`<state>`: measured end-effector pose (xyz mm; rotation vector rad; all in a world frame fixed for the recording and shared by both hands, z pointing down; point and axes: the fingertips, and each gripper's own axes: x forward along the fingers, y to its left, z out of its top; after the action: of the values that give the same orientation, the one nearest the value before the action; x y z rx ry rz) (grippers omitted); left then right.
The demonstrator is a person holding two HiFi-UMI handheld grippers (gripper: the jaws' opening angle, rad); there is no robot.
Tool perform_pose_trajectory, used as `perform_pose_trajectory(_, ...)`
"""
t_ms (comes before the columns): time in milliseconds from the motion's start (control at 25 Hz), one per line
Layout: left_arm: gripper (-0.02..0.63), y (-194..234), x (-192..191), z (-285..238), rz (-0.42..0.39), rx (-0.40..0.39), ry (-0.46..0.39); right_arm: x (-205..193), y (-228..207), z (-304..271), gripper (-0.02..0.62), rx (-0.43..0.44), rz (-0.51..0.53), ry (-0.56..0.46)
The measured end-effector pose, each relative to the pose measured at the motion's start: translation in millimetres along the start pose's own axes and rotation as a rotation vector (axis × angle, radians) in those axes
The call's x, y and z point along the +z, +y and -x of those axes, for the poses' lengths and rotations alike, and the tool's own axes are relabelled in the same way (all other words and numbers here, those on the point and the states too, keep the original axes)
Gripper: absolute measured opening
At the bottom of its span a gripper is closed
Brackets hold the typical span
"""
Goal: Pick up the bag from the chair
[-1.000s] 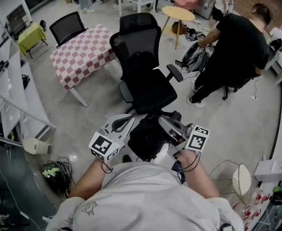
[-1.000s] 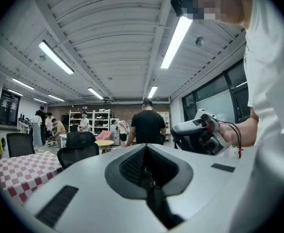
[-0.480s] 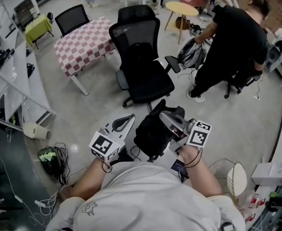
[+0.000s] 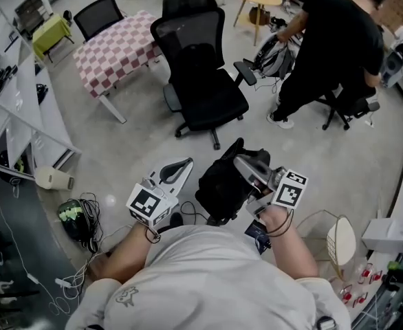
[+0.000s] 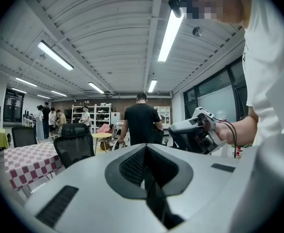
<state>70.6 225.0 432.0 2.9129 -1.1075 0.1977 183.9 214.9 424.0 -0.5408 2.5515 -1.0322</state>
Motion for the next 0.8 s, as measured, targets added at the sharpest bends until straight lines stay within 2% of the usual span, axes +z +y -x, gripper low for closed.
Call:
perform_pose_trajectory(160,0.012,-4,-4,6,0.015,-0.016,-0.003,-18,-3,7,0.032,-0.034,-0.024,-0.004)
perform_pose_trajectory(280,0.012,0,-5,19,0.017,-0.021,-0.010,-29,4,4,0.032,-0.037,-0.004,-0.002)
perform_pose_trajectory(800,0.012,29,-6,86,0.003,-0.067,-0.011,-66,26,-47,0.032,-0.071,0.000,-0.036)
